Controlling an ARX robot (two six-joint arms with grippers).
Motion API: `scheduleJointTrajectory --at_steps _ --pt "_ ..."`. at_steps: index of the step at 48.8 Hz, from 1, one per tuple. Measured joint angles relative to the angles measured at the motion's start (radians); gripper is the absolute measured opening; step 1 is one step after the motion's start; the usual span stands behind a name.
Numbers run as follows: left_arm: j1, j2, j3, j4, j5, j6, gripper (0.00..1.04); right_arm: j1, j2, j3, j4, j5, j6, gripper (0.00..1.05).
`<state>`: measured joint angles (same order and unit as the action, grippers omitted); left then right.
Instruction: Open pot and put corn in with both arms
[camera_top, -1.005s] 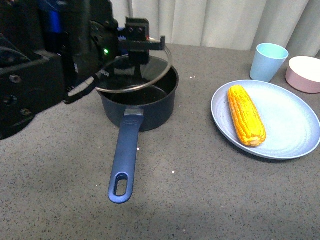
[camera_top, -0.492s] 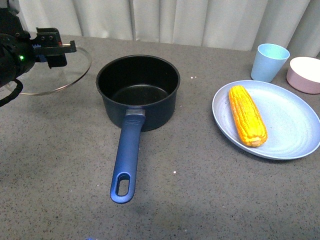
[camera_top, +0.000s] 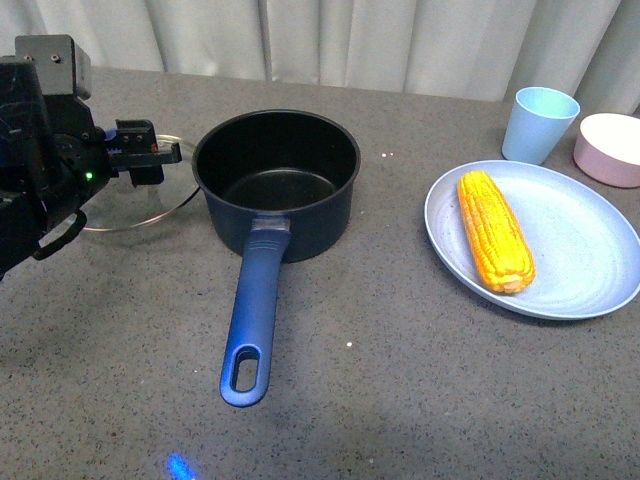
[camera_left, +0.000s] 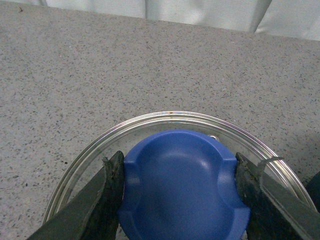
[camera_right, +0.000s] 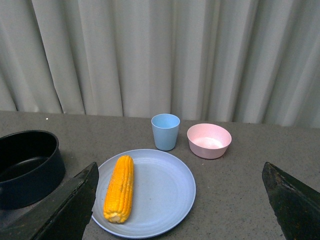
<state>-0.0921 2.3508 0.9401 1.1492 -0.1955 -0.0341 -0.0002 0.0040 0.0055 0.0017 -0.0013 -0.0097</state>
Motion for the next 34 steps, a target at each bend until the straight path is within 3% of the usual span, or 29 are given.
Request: scheduleJointTrajectory --at_steps 34 --pt "0.026 0.093 0.071 0.001 0.009 0.064 0.57 0.0 0.0 0.0 0.0 0.0 0.0 0.96"
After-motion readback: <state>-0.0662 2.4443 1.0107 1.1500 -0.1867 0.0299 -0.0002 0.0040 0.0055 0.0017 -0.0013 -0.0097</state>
